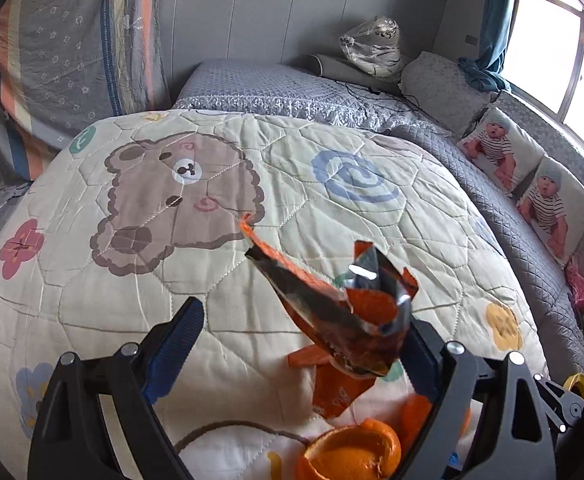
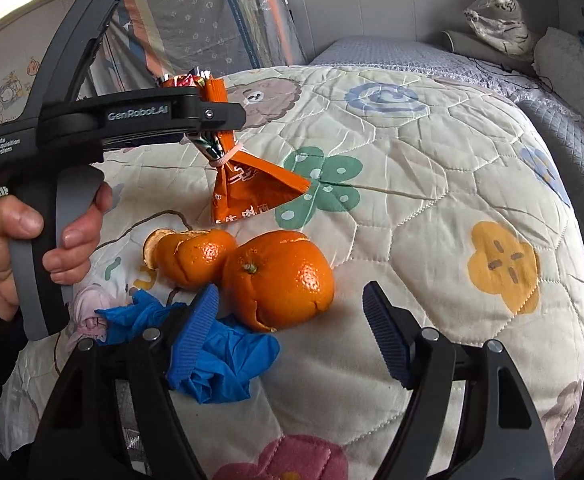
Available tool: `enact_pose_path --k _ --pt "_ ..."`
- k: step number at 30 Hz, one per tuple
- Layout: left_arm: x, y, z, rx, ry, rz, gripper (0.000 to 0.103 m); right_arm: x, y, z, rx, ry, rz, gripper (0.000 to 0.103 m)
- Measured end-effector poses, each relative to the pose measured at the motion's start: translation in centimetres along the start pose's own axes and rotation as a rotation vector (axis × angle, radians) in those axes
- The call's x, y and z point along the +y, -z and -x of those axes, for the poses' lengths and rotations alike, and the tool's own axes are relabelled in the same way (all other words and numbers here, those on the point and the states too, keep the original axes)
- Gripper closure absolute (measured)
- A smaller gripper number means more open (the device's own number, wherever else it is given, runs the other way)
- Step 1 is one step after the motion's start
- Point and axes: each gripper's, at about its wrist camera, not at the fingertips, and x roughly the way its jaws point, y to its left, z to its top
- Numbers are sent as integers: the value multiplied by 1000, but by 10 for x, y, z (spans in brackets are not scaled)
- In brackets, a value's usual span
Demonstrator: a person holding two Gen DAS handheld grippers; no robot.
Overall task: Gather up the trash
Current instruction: 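Grasp the orange snack wrapper with the left gripper while the right grasps an orange peel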
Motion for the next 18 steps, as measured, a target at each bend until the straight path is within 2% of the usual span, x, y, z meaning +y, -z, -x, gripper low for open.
enact_pose_path --k 2,7,11,13,16,18 --pt "1 -4 -12 24 -4 3 18 0 -3 -5 11 -3 4 32" --pt "7 -15 -32 56 5 29 32 2 -10 -17 36 -21 16 39" --pt "12 -23 -51 97 16 44 56 8 -14 -22 39 -15 36 47" --pt "13 -27 -55 102 20 45 61 10 -16 -22 34 -14 41 49" --pt "11 -27 -62 112 -13 17 70 10 -18 -23 34 -13 42 53" --pt "14 -27 -62 108 -10 22 81 9 -19 -22 25 -6 34 56"
